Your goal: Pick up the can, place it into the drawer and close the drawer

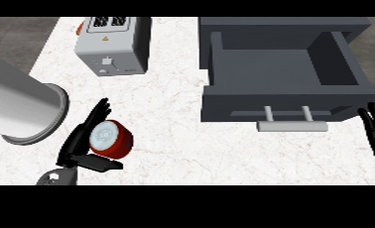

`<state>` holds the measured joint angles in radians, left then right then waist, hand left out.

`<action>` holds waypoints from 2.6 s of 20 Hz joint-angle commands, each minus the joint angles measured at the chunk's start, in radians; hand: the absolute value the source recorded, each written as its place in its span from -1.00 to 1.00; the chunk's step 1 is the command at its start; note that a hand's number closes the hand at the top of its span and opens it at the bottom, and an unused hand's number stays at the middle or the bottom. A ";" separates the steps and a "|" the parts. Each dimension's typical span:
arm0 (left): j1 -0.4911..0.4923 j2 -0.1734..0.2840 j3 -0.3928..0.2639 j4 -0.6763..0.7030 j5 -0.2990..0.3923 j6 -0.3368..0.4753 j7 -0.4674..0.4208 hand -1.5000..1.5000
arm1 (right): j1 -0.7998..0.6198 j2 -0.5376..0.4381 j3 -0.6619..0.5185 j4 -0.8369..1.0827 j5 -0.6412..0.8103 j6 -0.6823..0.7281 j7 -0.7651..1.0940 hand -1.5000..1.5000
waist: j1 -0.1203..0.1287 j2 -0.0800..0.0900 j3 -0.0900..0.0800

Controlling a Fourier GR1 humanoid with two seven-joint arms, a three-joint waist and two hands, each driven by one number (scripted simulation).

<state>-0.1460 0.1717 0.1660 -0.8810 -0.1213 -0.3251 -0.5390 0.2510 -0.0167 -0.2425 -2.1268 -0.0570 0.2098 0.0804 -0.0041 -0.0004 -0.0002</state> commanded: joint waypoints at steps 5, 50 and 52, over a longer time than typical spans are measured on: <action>-0.029 -0.033 -0.039 -0.080 0.016 0.004 0.099 -1.00 | 0.038 0.011 -0.006 -0.051 -0.011 0.022 0.021 -1.00 | 0.001 -0.001 0.000; -0.241 -0.171 -0.185 -0.547 0.107 0.469 0.549 1.00 | 0.134 0.016 0.042 -0.107 -0.037 -0.020 -0.031 -1.00 | -0.003 -0.002 0.001; -0.304 -0.171 -0.171 -0.486 0.126 0.461 0.554 1.00 | 0.103 0.016 0.019 -0.043 -0.018 -0.003 -0.060 -1.00 | -0.003 0.000 0.000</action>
<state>-0.3954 0.0074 0.0361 -1.3590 -0.0019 0.1007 -0.0390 0.3333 -0.0073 -0.2545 -2.1906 -0.1048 0.2163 0.0562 -0.0062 -0.0016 0.0002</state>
